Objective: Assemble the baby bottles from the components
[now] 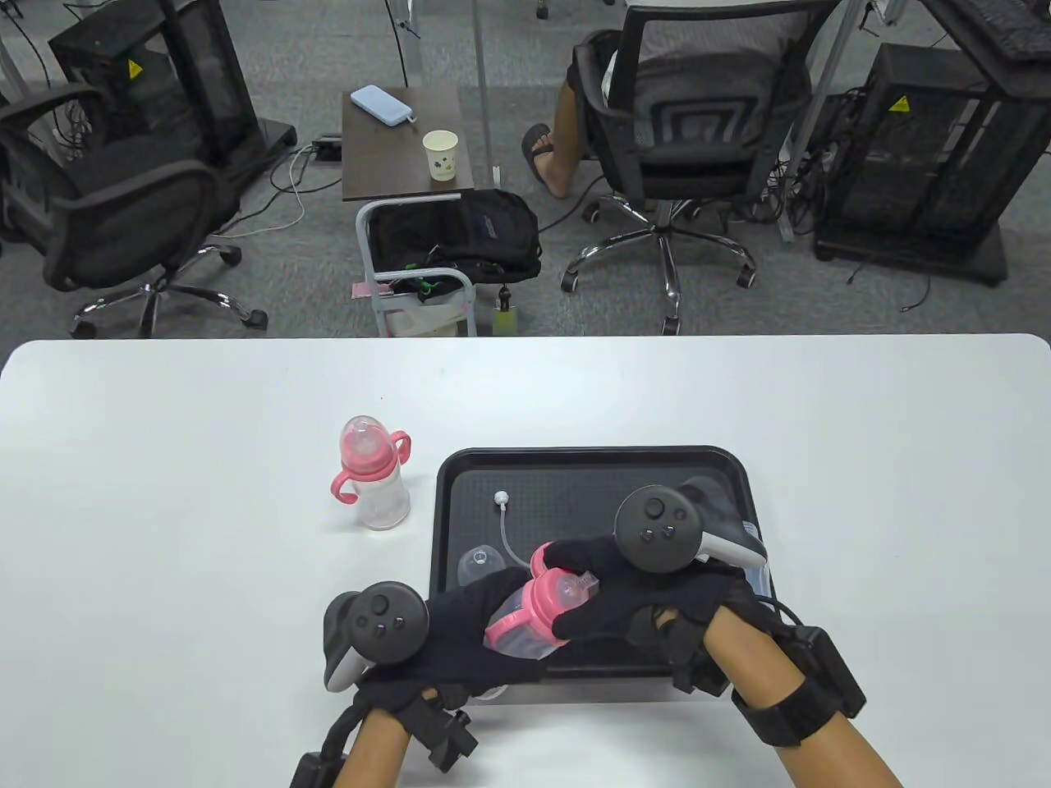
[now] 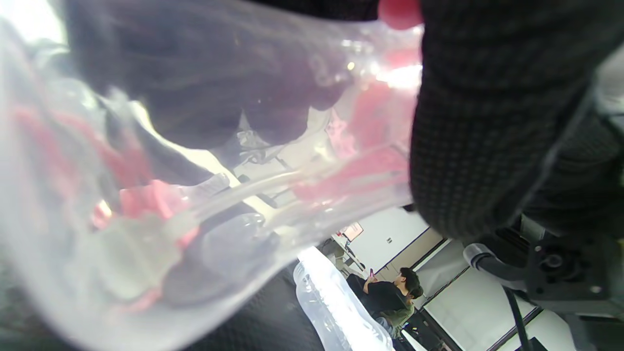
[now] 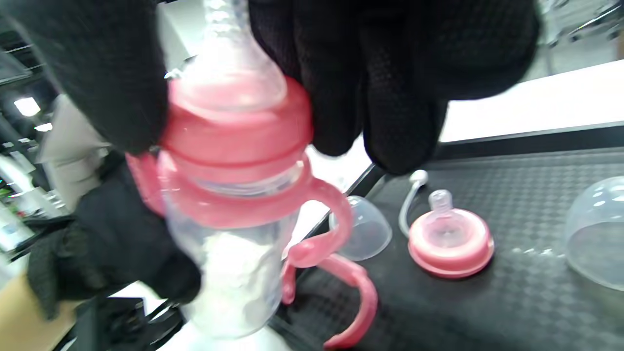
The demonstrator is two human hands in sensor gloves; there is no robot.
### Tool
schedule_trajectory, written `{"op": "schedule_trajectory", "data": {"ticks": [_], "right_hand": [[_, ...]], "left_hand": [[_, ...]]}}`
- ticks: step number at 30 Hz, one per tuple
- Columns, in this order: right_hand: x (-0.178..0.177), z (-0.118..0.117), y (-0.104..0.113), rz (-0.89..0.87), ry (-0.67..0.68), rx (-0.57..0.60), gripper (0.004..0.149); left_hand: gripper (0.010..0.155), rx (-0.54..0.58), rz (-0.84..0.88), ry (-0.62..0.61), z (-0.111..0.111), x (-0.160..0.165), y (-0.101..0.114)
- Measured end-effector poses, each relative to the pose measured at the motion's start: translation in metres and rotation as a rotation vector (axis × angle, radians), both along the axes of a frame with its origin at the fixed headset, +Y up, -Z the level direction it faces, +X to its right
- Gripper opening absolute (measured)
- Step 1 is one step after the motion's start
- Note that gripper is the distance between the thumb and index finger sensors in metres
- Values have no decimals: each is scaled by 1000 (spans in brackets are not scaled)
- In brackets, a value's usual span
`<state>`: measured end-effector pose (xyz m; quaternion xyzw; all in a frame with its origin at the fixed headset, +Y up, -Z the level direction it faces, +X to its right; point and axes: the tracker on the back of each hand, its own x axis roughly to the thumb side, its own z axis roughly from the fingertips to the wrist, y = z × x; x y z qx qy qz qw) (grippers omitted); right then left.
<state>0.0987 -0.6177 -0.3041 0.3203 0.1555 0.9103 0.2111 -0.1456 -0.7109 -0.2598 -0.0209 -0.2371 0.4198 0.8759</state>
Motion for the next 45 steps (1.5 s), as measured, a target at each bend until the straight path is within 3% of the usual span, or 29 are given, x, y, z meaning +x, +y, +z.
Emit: {"op": "schedule_trajectory", "data": {"ticks": [4, 10, 21, 28, 33, 37, 45], "right_hand": [[1, 0, -4, -20, -22, -26, 86], [3, 1, -5, -40, 46, -52, 81], [7, 5, -2, -76, 162, -60, 79], [6, 9, 0, -67, 150, -55, 74], [7, 10, -3, -69, 159, -90, 84], [6, 11, -4, -98, 141, -32, 80], [2, 11, -3, -97, 195, -95, 75]], "left_hand": [[100, 35, -21, 32, 1, 0, 1], [100, 47, -18, 21, 1, -1, 1], [98, -45, 53, -136, -3, 1, -4], [97, -46, 42, -127, -3, 0, -3], [97, -23, 27, -105, -1, 2, -2], [98, -15, 31, -100, -1, 1, -1], [97, -83, 45, -178, -3, 1, -3]]}}
